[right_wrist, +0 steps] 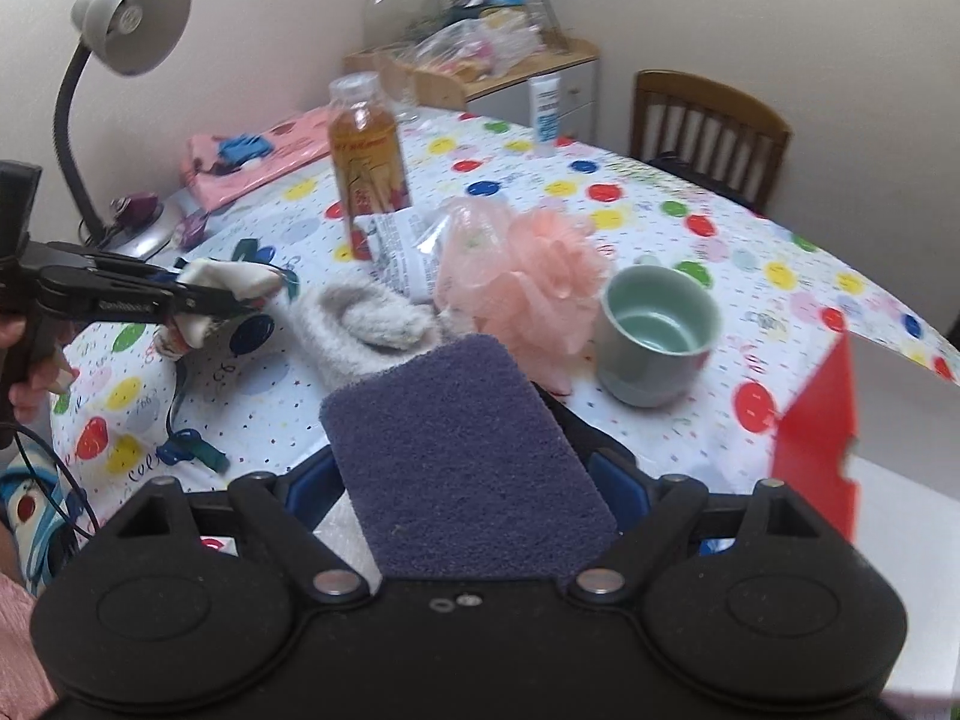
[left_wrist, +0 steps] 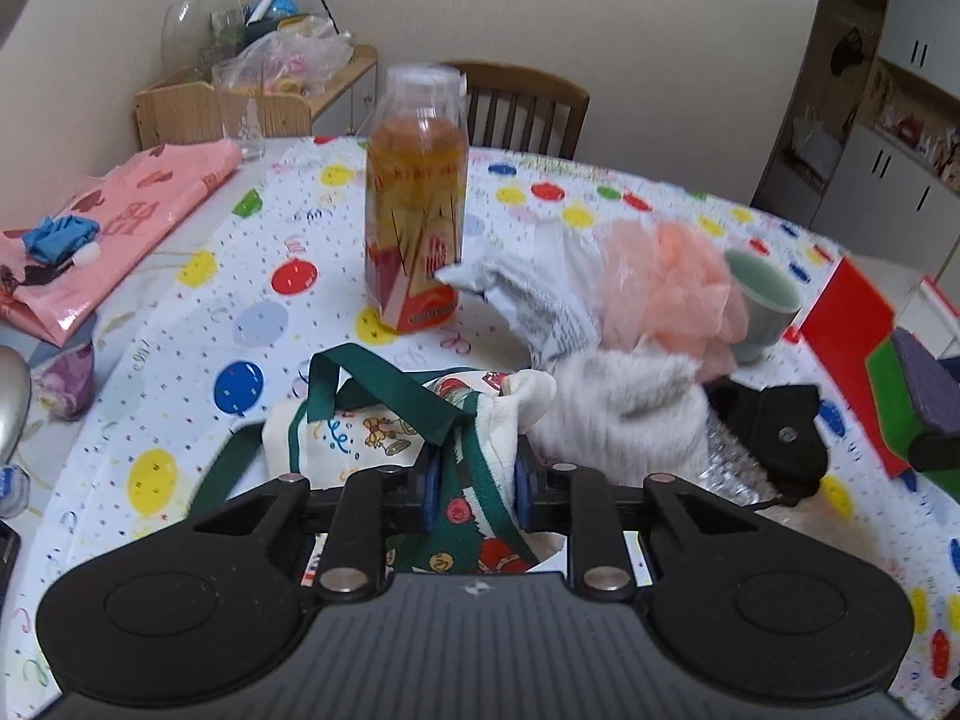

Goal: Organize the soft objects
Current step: 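Grasp the Christmas tote bag with the left gripper and lift it, then lower the sponge into the red box with the right gripper while the left gripper drops the tote bag in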

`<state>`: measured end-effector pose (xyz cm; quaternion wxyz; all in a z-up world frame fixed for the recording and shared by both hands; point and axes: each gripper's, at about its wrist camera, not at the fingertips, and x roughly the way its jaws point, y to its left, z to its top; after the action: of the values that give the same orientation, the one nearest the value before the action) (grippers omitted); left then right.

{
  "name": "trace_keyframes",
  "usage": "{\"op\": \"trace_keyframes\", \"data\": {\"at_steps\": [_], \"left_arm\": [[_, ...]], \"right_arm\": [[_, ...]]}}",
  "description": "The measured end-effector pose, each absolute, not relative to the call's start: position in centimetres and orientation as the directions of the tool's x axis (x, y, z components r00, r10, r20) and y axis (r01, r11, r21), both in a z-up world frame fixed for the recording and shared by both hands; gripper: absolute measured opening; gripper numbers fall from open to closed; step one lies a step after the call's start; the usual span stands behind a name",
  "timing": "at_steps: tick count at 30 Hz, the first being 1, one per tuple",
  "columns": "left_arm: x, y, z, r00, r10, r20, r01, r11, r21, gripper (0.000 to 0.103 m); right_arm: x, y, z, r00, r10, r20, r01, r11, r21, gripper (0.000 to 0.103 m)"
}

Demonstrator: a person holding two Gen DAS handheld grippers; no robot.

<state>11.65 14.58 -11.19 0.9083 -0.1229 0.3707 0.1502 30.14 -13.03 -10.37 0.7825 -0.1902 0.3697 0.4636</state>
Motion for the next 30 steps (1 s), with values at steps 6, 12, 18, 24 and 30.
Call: {"op": "trace_keyframes", "data": {"at_steps": [6, 12, 18, 24, 30], "left_arm": [[9.7, 14.6, -8.1, 0.721, 0.158, -0.675, -0.337, 0.931, -0.141, 0.021], [8.5, 13.0, -4.7, 0.773, 0.111, -0.625, -0.25, 0.958, -0.14, 0.021], [8.8, 10.7, -1.4, 0.809, 0.046, -0.586, -0.157, 0.978, -0.14, 0.021], [11.4, 7.1, 1.9, 0.832, -0.019, -0.554, -0.053, 0.992, -0.115, 0.021], [15.8, 1.7, 3.7, 0.839, -0.066, -0.541, 0.03, 0.997, -0.076, 0.021]], "right_arm": [[28.4, -15.6, -8.2, 0.364, 0.569, -0.738, -0.813, 0.58, 0.046, 0.087], [26.5, -17.9, -6.4, 0.418, 0.54, -0.731, -0.768, 0.64, 0.034, 0.087], [25.6, -20.5, -4.9, 0.464, 0.506, -0.727, -0.725, 0.689, 0.017, 0.087], [26.9, -23.6, -3.8, 0.487, 0.494, -0.72, -0.685, 0.727, 0.036, 0.087], [29.9, -27.1, -3.4, 0.51, 0.472, -0.72, -0.656, 0.754, 0.03, 0.087]]}}
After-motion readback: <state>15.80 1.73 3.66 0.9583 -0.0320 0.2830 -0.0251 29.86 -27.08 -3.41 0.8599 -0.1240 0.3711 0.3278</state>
